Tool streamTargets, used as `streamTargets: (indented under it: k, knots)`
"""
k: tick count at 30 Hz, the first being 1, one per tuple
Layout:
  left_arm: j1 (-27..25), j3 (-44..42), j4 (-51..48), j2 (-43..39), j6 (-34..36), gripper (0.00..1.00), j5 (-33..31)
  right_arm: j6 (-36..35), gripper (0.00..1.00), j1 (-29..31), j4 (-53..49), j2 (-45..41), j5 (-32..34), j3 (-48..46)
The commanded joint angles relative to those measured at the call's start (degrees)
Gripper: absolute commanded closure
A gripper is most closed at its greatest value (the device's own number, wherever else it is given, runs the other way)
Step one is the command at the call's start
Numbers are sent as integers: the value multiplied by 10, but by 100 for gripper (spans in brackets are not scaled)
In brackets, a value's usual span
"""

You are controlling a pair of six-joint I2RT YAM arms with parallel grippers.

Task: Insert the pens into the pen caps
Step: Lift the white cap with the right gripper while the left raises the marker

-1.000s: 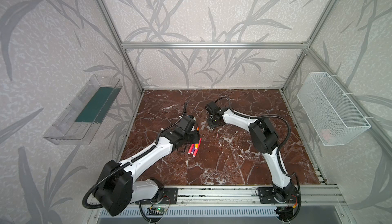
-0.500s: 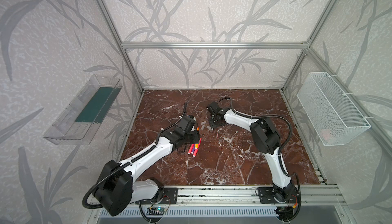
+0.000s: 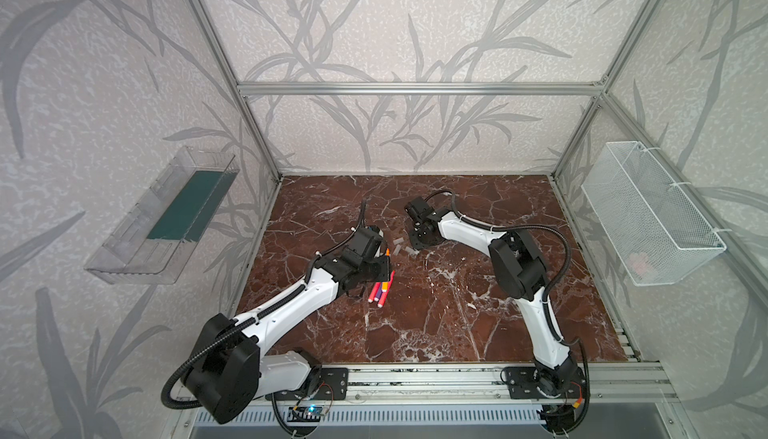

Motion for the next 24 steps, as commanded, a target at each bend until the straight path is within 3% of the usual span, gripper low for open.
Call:
streamTargets:
  k: [1, 9, 17, 24]
  knots:
    - [1, -5, 6, -10, 8, 100, 0, 2, 71, 0, -36, 30, 1, 3]
    - [1, -5, 6, -9, 7, 100, 1, 7, 68, 1, -38, 34, -1, 7]
    - [1, -6, 6, -10, 7, 100, 2, 13, 83, 3, -36, 39, -3, 9]
    - [1, -10, 11, -12, 8, 100, 12, 45, 89, -4, 14, 5, -15, -37]
